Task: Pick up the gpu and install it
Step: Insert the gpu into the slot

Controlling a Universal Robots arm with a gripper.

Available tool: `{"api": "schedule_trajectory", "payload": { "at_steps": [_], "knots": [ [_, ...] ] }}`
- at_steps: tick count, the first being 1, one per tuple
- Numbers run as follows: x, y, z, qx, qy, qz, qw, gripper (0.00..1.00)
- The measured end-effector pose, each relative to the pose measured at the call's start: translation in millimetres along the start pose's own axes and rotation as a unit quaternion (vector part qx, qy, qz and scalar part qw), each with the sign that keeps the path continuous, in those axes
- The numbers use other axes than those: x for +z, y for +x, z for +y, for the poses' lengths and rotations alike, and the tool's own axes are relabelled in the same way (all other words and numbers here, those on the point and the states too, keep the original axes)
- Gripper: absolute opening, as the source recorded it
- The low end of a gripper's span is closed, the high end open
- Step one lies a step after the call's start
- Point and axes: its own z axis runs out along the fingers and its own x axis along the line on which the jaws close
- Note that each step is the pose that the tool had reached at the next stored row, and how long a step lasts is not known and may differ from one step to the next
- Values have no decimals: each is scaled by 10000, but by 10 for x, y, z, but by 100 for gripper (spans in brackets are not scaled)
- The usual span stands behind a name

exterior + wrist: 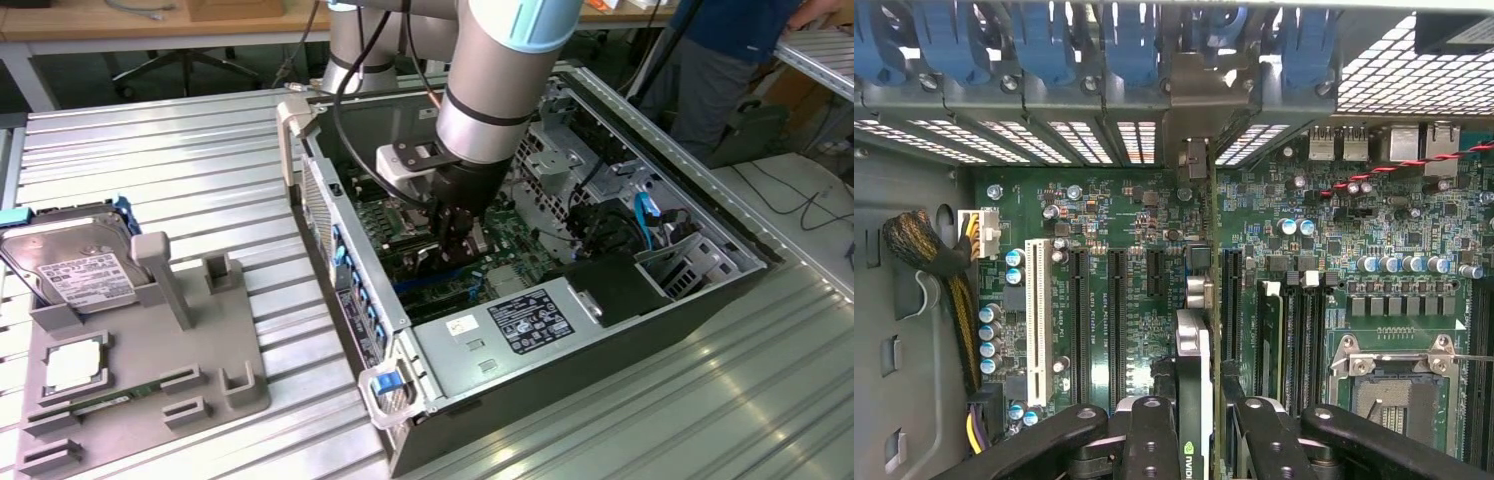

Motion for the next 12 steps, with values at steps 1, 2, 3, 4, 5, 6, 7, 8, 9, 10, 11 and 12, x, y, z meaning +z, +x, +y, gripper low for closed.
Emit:
{"api": "schedule_trajectory", "payload": {
  "at_steps": [1,2,3,4,5,6,7,8,9,10,11,12],
  "knots": [
    [-1,0,0,0,0,-1,10000,27],
    [-6,-1,0,0,1,-2,10000,27],
    [-13,-1,0,0,1,-2,10000,27],
    [-21,-1,0,0,0,0,10000,27],
    [-29,-1,1,0,0,1,10000,27],
    [-33,-2,1,0,0,0,10000,27],
    [-34,-2,1,0,0,0,10000,27],
    [-34,-2,0,0,1,0,10000,27],
    [-34,-2,0,0,1,0,10000,27],
    [-33,-1,1,0,0,2,10000,27],
    [-30,-1,1,0,0,2,10000,27],
    [-26,-1,1,0,0,2,10000,27]
  ]
}}
